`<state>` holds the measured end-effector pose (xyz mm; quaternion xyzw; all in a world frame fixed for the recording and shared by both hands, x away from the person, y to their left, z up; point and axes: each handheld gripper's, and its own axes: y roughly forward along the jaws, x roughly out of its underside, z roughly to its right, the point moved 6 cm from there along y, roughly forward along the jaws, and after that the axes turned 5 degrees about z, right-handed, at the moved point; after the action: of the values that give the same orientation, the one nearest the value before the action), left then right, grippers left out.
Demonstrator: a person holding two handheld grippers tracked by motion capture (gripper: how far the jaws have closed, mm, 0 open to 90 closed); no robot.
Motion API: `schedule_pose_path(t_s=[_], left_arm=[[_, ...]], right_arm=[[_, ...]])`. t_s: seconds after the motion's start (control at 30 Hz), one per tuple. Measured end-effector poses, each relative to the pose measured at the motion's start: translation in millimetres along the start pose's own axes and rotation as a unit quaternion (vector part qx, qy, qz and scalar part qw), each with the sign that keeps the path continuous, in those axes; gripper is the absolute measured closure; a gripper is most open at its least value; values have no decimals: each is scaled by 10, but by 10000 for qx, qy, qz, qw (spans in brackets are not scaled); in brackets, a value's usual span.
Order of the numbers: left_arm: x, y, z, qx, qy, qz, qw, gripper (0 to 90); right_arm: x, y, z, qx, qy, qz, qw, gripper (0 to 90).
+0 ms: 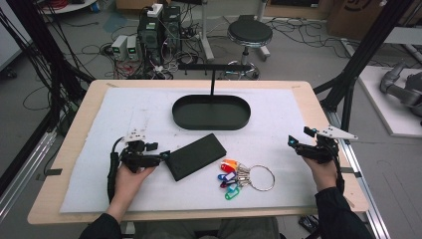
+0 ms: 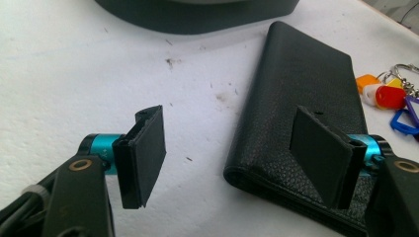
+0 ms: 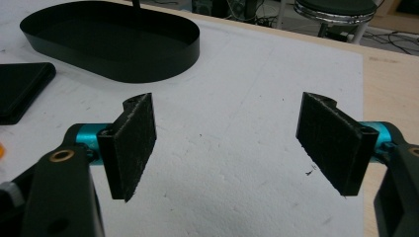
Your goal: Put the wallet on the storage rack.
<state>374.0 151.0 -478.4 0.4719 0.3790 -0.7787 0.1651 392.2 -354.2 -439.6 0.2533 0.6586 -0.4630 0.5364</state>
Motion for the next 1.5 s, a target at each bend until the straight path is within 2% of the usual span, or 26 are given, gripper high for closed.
schedule_pose_path(t_s=[0.03, 0.17, 0.23, 0.3, 0.37, 0.47, 0.53, 0.6, 0.63, 0.67, 0.77, 0.9, 1.07, 1.1, 1.17, 1.27, 1.33, 1.37, 1.4, 1.43, 1.47, 1.5], left_arm=[[6, 7, -6, -44, -1, -35, 10000, 298], [35, 47, 4, 38, -108, -190, 9998, 298], [52, 69, 12, 11, -63, -305, 9995, 305], [64, 83, 18, -5, -101, -397, 9992, 325], [69, 86, 17, 5, -217, -438, 9988, 329], [72, 91, 26, -48, -224, -447, 9987, 330], [74, 90, 40, -11, -274, -461, 9986, 340], [92, 91, 83, 388, -563, -527, 9963, 472], [101, 94, 94, 420, -619, -532, 9958, 523], [104, 93, 106, 429, -602, -520, 9959, 527], [111, 92, 102, 464, -718, -522, 9950, 552], [111, 84, 112, 419, -665, -472, 9958, 591], [84, 49, 114, 350, -419, -327, 9980, 676], [84, 49, 114, 350, -419, -327, 9980, 691], [48, 24, 131, 343, -206, -156, 9991, 721], [-45, -17, 183, 304, 158, 149, 9993, 755], [-118, -42, 237, 234, 524, 356, 9977, 767], [-118, -42, 237, 234, 524, 356, 9977, 772], [-187, -75, 303, 185, 951, 608, 9934, 776], [-215, -88, 342, 159, 1163, 715, 9905, 779], [-238, -104, 382, 164, 1362, 801, 9873, 781], [-238, -104, 382, 164, 1362, 801, 9873, 782]], right_arm=[[-1, 1, 2, 1, 11, 8, 10000, 235], [2, 4, 3, -8, 15, -6, 10000, 235], [0, 4, 4, 3, 9, 3, 10000, 235], [1, 5, 2, -5, 19, -3, 10000, 236], [0, 5, 3, 0, 15, 9, 10000, 236], [2, 8, 1, -6, 19, -6, 10000, 236], [1, 14, -2, -4, 12, 2, 10000, 236], [-1, 15, -8, -4, 18, 5, 10000, 238], [-2, 14, -9, -4, 5, 11, 10000, 239], [-4, 14, -10, -1, 3, 19, 10000, 239], [-3, 18, -8, -2, 7, 16, 10000, 239], [-5, 27, -10, 1, -15, 22, 10000, 240], [-10, 21, -11, 6, -20, 33, 10000, 244], [-10, 17, -12, 13, -2, 34, 10000, 244], [-11, 14, -8, 23, -7, 34, 10000, 245], [-12, 13, -4, 25, -11, 39, 10000, 247], [-15, 11, -5, 37, -22, 52, 10000, 250], [-15, 11, -5, 37, -22, 52, 10000, 250], [-18, 8, -8, 30, -43, 67, 10000, 251], [-20, 7, -9, 40, -41, 79, 10000, 252], [-22, 4, -11, 39, -49, 81, 9999, 252], [-22, 4, -11, 39, -49, 81, 9999, 252]])
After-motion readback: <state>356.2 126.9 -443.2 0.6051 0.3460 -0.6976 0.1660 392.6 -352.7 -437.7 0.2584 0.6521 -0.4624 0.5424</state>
